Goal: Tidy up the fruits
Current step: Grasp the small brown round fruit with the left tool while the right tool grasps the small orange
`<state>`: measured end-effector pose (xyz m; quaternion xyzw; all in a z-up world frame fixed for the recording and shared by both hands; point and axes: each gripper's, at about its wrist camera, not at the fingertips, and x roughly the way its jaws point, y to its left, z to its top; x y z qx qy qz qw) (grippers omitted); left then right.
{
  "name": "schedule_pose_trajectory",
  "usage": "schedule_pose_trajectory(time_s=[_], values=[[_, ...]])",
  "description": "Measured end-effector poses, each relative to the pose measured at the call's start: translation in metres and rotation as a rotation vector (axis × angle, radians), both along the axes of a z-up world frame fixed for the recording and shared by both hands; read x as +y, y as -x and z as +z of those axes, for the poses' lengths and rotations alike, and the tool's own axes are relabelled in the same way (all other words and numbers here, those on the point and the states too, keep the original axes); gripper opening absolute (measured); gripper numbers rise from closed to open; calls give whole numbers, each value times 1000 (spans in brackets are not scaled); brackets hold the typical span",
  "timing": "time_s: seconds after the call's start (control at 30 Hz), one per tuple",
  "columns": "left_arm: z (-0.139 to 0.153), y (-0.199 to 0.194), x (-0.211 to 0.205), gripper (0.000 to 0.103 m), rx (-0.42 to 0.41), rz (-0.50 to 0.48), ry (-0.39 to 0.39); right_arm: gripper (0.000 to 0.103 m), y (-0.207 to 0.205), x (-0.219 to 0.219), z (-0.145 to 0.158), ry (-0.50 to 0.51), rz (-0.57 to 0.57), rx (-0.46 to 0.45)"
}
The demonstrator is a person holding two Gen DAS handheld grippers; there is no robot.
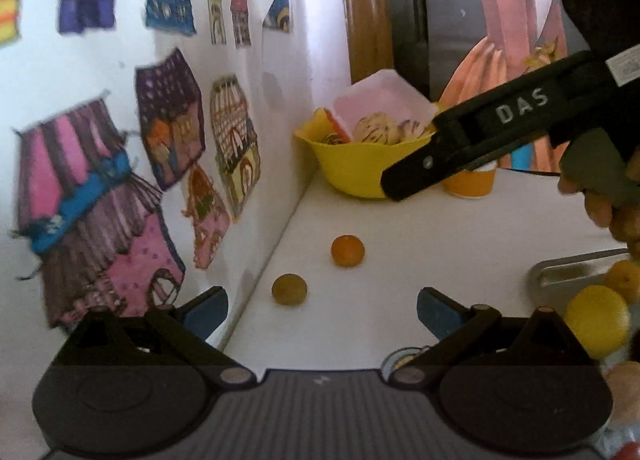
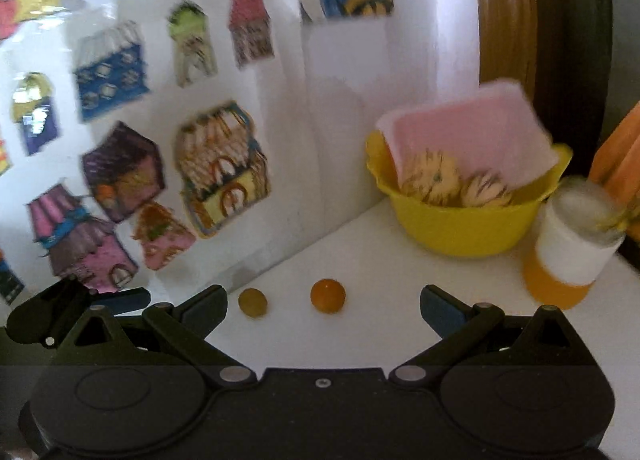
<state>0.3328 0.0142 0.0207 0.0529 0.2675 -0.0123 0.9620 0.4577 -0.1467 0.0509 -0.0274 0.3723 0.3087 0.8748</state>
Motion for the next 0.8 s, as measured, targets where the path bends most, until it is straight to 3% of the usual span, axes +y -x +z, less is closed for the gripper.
schedule_pose_trajectory(time_s=[0.3, 0.5, 0.8], values=[[-20, -37, -5, 102, 30, 3, -24, 99, -32, 18, -36, -26, 1, 129], [-32, -55, -5, 102, 44, 15, -20, 86, -45, 27, -51, -39, -8, 180], [-36, -58, 3, 82, 34, 66, 17, 71, -51, 37, -58, -32, -22, 192]])
